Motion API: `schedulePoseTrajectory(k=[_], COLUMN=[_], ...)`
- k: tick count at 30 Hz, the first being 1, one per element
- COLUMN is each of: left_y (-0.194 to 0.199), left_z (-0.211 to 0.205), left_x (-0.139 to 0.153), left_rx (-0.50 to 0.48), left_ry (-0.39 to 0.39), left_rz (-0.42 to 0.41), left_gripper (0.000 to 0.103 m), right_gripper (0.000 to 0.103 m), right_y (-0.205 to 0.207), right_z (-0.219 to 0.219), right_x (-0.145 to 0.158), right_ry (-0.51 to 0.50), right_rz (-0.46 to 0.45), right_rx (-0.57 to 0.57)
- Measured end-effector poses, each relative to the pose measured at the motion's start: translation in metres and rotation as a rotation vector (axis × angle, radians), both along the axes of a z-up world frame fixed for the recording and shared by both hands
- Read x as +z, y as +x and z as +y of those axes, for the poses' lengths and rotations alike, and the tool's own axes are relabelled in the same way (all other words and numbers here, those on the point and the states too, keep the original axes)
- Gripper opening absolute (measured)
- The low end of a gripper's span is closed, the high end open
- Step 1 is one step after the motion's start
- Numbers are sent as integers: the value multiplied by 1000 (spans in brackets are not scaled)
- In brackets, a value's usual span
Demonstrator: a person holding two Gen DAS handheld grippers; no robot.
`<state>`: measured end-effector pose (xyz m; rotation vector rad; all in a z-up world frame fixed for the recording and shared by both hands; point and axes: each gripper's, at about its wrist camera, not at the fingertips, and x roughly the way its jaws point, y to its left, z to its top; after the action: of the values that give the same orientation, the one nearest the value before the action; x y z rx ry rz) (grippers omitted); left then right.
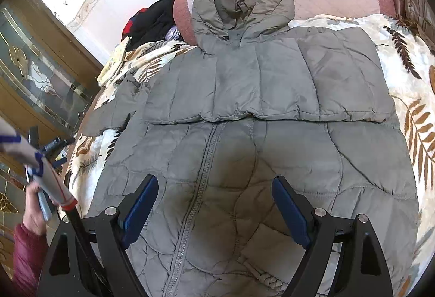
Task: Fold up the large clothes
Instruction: 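Move the left tool to the other sleeve cuff and close on it, then carry the held sleeve across the jacket chest with the left tool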
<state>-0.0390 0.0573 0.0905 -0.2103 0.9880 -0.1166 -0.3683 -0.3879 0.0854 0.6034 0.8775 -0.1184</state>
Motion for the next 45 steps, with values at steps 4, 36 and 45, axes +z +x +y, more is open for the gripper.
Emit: schedulePoseTrajectory(k=[4, 36, 45], left_y=[32, 141, 109], left_z=[34, 53, 31], left_x=[-6, -64, 12], left_rx=[72, 222, 132], left_ry=[-144, -359, -353], left_rz=[29, -77, -180], left_gripper=[92, 12, 12], right_gripper=[89, 89, 92], right_y=[7, 35, 39], right_z=[4, -20, -33], right_x=[-6, -25, -55], right_ry=[5, -141, -133], right_rz=[13, 75, 202], right_rx=[11, -85, -107])
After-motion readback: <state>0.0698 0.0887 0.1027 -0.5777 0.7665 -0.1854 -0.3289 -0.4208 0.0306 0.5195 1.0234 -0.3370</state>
